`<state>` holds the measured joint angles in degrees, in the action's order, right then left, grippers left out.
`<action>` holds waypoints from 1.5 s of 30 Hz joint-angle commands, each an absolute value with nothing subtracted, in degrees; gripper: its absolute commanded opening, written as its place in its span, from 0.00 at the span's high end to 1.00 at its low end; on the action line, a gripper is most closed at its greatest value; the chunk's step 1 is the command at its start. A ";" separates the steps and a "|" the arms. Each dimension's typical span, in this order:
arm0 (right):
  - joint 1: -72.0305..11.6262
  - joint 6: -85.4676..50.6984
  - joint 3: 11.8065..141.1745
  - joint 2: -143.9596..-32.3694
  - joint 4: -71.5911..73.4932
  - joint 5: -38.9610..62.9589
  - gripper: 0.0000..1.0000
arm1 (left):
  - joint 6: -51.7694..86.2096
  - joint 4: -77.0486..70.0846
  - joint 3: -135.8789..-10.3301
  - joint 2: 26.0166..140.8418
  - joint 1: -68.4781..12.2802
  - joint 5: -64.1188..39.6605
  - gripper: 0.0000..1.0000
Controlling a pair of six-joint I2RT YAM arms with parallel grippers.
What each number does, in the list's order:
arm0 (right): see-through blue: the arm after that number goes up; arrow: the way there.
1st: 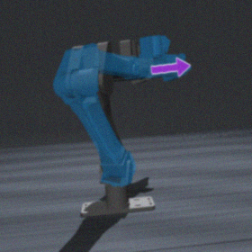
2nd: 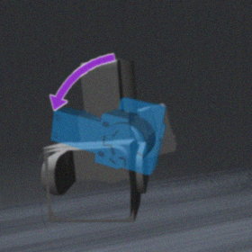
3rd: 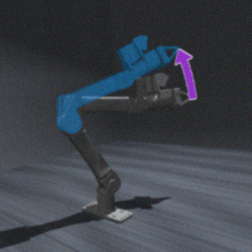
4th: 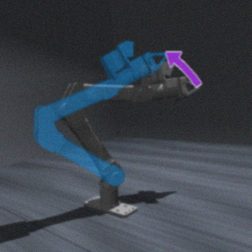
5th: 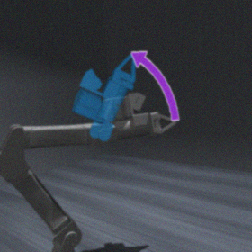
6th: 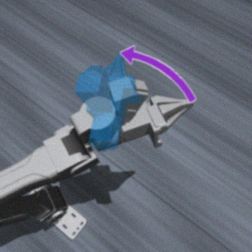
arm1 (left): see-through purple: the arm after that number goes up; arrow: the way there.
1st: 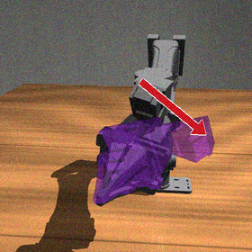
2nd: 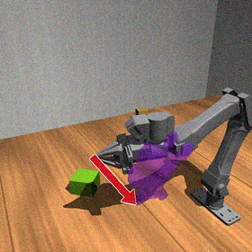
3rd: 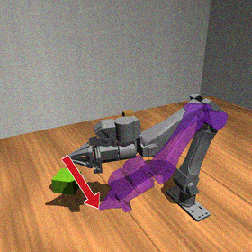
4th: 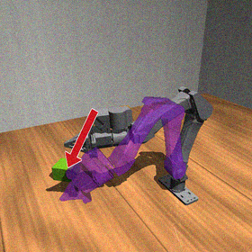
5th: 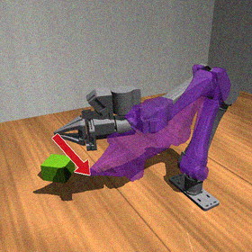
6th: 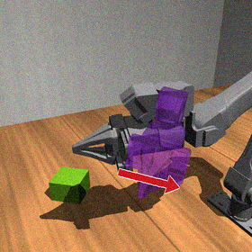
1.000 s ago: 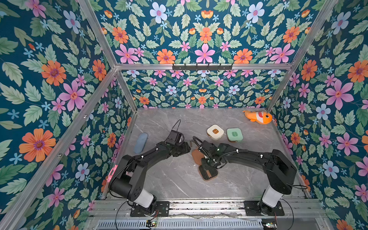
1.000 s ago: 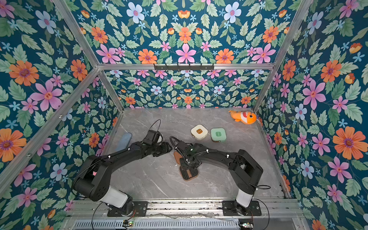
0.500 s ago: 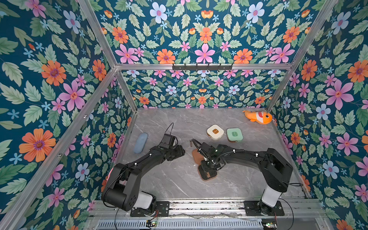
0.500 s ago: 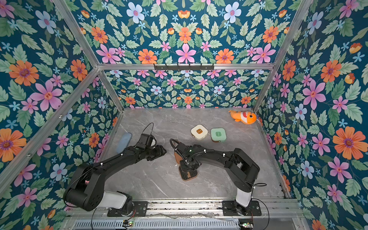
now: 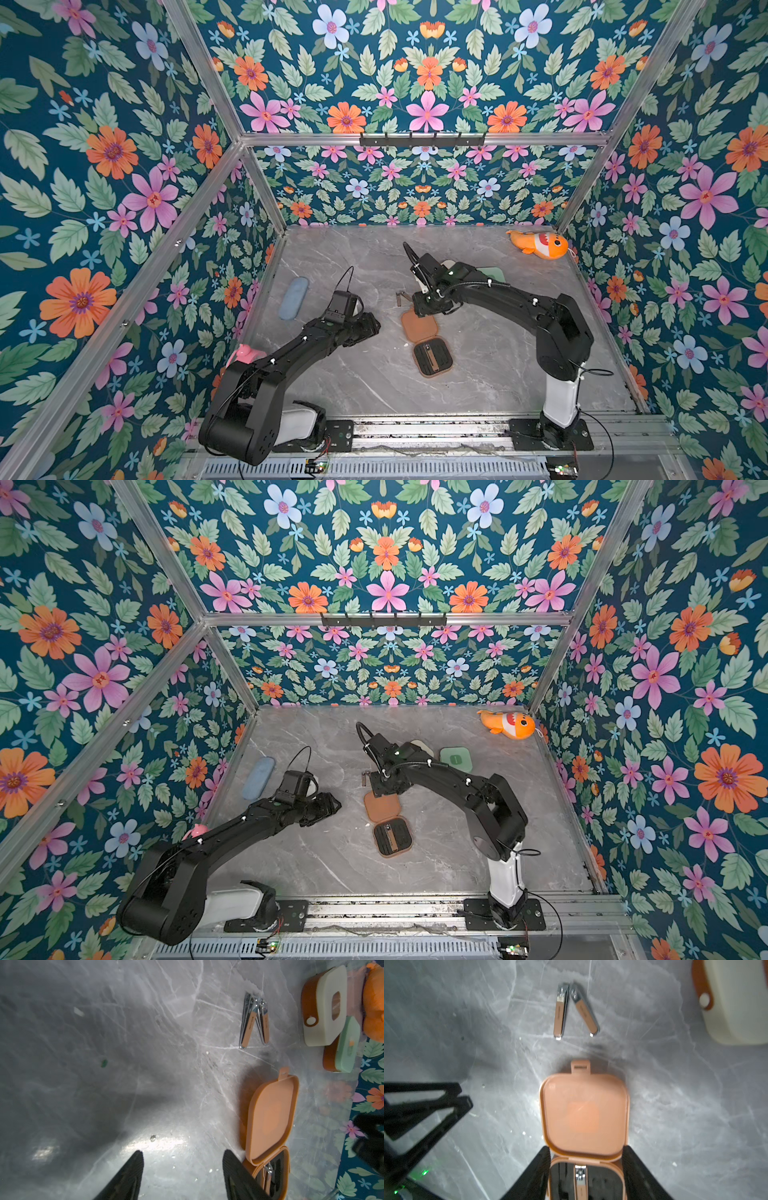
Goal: Organize nail clipper sets
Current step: Pick up the nail clipper from the center of the board.
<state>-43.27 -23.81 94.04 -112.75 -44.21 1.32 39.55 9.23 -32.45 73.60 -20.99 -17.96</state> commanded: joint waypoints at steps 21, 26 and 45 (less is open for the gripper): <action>-40.28 -16.26 123.73 -140.10 -55.95 1.42 0.53 | 41.82 6.20 -27.33 70.18 -20.88 -20.04 0.35; -40.08 -16.04 129.26 -143.96 -57.62 2.51 0.55 | 41.76 6.65 -26.82 69.46 -20.83 -20.30 0.35; -36.86 -16.52 131.91 -146.32 -58.53 2.98 0.77 | 41.83 7.91 -27.46 69.24 -20.94 -20.28 0.36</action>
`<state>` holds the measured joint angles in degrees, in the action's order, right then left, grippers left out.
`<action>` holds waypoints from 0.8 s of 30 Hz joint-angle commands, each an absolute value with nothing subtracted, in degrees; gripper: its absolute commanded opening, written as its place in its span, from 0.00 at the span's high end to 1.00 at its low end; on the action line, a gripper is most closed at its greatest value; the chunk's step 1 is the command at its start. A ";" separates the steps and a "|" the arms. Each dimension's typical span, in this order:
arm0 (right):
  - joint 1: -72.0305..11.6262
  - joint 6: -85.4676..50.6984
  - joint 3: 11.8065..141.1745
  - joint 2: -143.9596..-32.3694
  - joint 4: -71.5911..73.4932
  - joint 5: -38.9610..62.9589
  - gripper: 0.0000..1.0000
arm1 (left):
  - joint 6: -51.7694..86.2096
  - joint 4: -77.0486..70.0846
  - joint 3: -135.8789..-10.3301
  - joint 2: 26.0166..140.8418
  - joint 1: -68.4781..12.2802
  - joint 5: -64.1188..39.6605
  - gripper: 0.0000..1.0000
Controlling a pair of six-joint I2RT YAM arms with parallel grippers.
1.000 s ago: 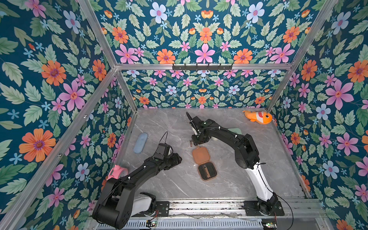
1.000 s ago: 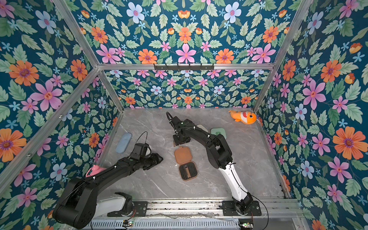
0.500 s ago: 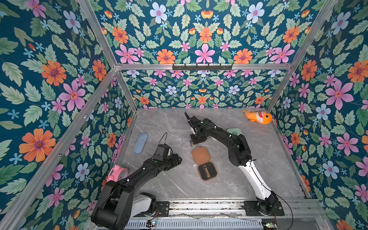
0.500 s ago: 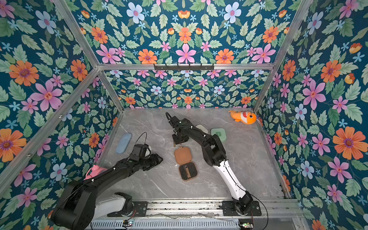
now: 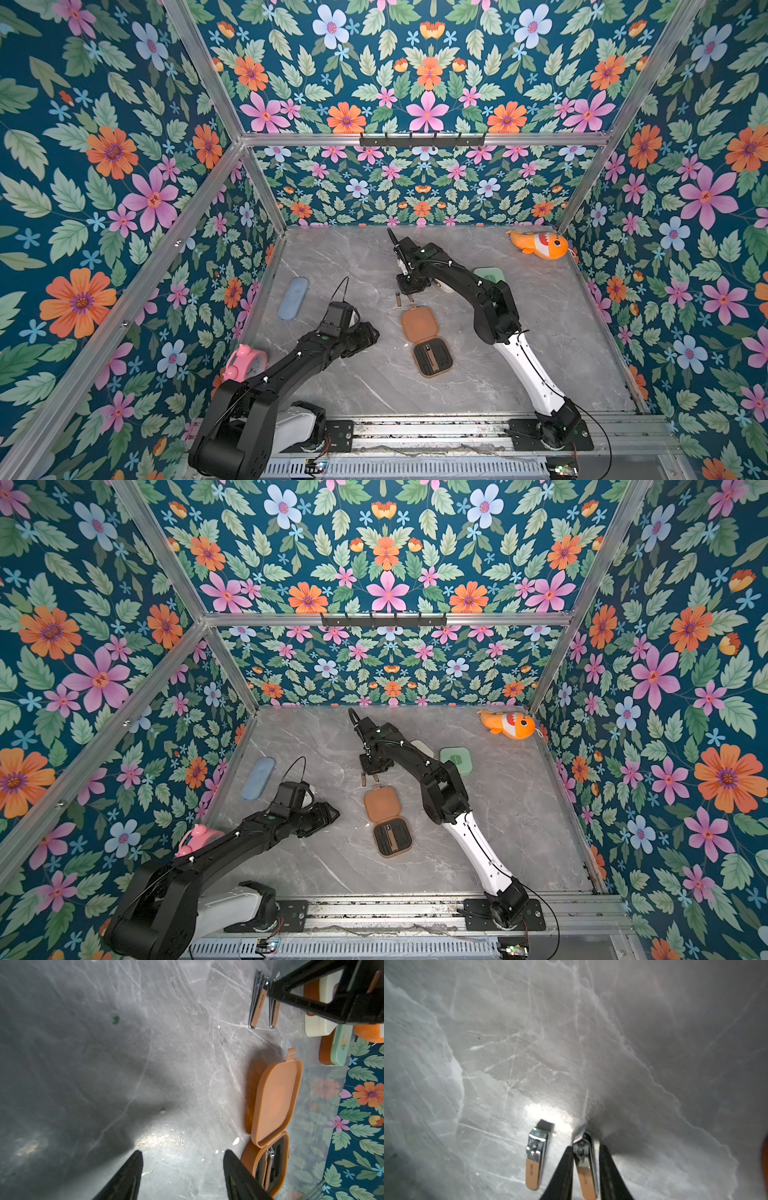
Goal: Organize nail clipper sets
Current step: Pick up the nail clipper from the center of the board, then place the nail clipper in the storage box.
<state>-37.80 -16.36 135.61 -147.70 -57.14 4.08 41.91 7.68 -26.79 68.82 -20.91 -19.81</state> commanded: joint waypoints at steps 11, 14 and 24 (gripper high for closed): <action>-33.40 -14.19 102.90 -128.12 -48.02 -0.13 0.82 | 41.26 8.16 -32.51 72.39 -21.26 -21.18 0.37; -33.41 -15.34 95.68 -122.25 -45.81 -0.36 0.83 | 41.29 8.33 -35.35 73.66 -22.19 -21.35 0.37; -36.37 -20.36 76.58 -103.67 -39.73 0.31 0.83 | 42.65 6.73 -47.24 83.05 -29.96 -22.73 0.38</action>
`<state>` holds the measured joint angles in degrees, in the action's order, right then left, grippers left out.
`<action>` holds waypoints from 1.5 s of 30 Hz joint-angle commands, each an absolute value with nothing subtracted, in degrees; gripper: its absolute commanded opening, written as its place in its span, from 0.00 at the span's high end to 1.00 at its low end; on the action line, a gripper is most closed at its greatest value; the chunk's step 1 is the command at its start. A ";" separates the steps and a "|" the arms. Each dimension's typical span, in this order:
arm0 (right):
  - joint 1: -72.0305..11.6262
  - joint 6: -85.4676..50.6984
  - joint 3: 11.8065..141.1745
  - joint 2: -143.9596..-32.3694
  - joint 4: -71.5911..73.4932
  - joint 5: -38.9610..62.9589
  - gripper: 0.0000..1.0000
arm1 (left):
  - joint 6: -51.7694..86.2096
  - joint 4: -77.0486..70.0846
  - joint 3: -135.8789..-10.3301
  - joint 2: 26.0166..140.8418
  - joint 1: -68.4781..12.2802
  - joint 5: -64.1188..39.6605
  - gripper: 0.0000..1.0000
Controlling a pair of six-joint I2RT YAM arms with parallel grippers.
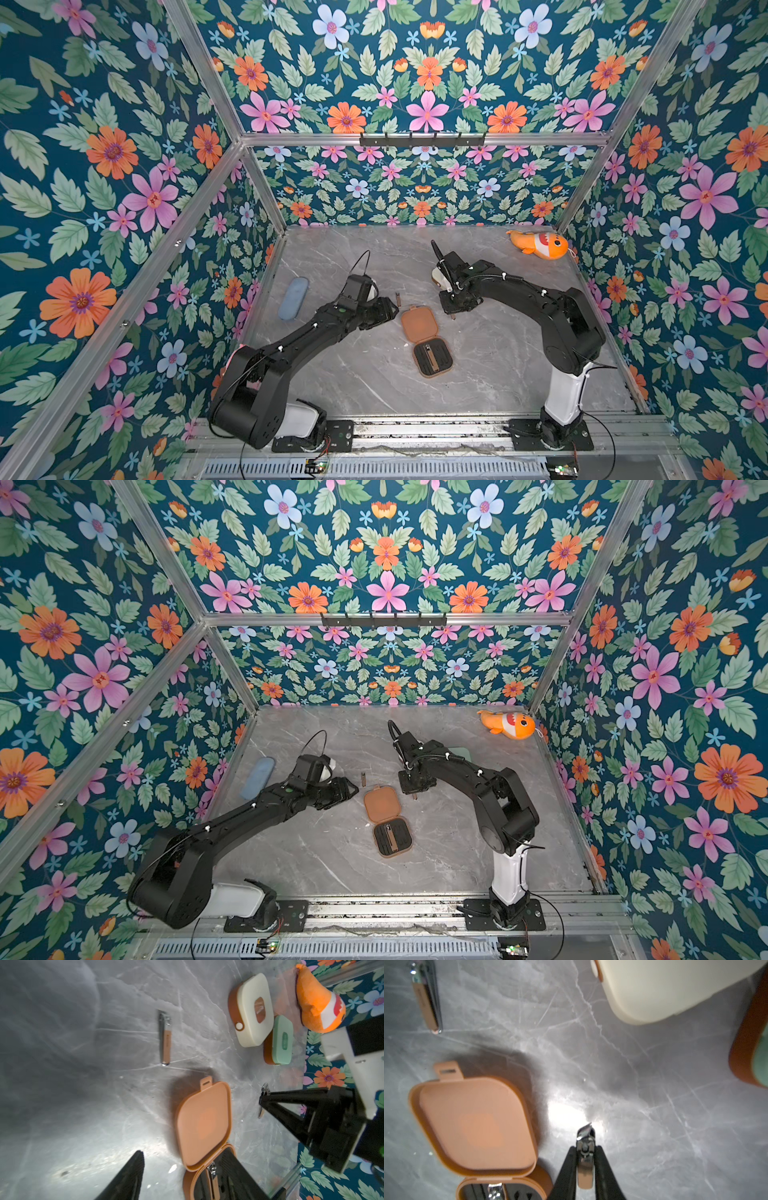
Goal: Organize nail clipper sets
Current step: Place the nail clipper in the storage box.
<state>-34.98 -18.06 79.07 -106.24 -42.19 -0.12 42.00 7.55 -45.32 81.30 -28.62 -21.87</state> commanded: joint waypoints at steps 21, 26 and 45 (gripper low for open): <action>-51.44 -32.63 60.21 -94.48 -29.23 -1.54 0.83 | 45.96 -0.54 -49.26 93.88 -35.55 -22.98 0.41; -52.26 -33.57 59.51 -96.87 -27.98 -1.65 0.83 | 45.94 -0.70 -48.62 94.17 -35.73 -22.59 0.41; -53.67 -33.31 57.53 -97.48 -30.15 -2.31 0.84 | 45.98 -0.90 -46.78 96.41 -35.73 -20.92 0.42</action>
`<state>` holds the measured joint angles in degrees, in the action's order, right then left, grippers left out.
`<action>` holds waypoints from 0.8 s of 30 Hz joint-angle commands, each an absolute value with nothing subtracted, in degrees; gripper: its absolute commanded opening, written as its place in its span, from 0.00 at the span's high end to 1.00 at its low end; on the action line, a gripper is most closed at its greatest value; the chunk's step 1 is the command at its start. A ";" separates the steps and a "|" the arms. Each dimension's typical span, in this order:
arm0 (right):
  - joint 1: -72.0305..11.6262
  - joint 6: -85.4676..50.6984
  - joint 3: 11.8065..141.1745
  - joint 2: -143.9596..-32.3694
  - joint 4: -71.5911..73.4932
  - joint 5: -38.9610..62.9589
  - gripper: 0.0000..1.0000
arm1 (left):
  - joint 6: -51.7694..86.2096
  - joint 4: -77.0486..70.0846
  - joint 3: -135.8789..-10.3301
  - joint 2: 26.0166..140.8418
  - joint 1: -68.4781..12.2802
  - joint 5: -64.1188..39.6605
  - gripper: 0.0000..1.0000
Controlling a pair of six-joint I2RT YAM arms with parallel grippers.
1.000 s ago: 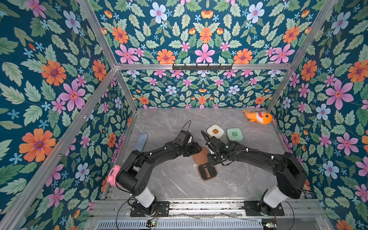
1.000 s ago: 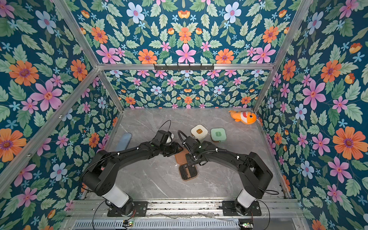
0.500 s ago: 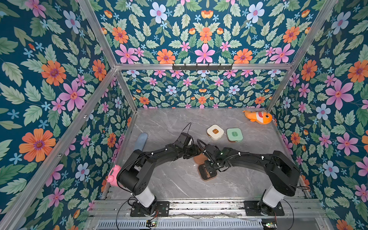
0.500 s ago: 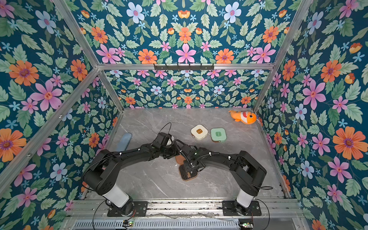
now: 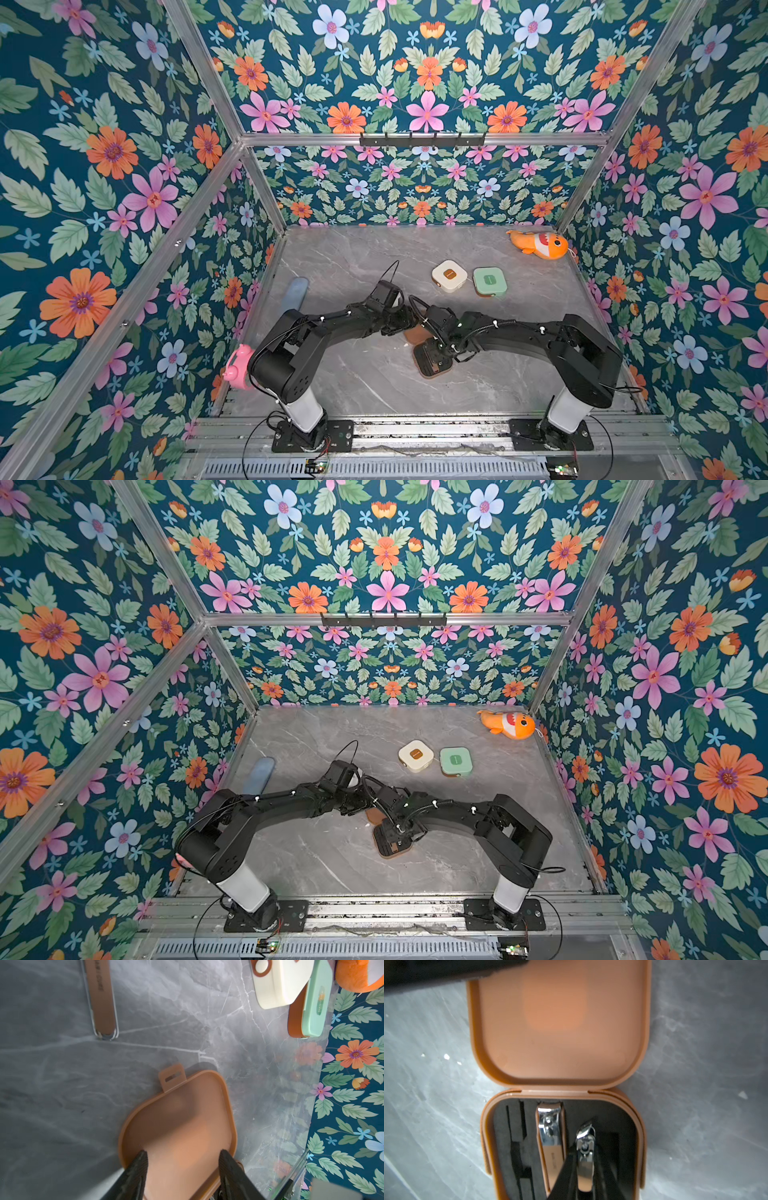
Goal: Organize nail clipper sets
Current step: Place the nail clipper in the storage box.
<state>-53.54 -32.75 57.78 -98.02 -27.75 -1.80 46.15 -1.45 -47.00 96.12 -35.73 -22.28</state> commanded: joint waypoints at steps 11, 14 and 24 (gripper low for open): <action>-53.88 -33.30 54.43 -97.82 -29.30 0.48 0.84 | 46.18 -0.97 -46.07 97.45 -35.77 -20.43 0.42; -53.88 -33.96 54.69 -98.76 -29.54 0.10 0.84 | 46.31 -1.05 -45.88 97.30 -35.77 -20.48 0.43; -53.87 -36.08 56.55 -100.36 -31.94 -1.93 0.74 | 46.31 -1.14 -45.53 96.55 -35.86 -20.71 0.43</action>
<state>-53.82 -34.35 56.93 -99.29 -28.10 -1.61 46.19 -4.69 -45.78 96.49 -35.79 -21.98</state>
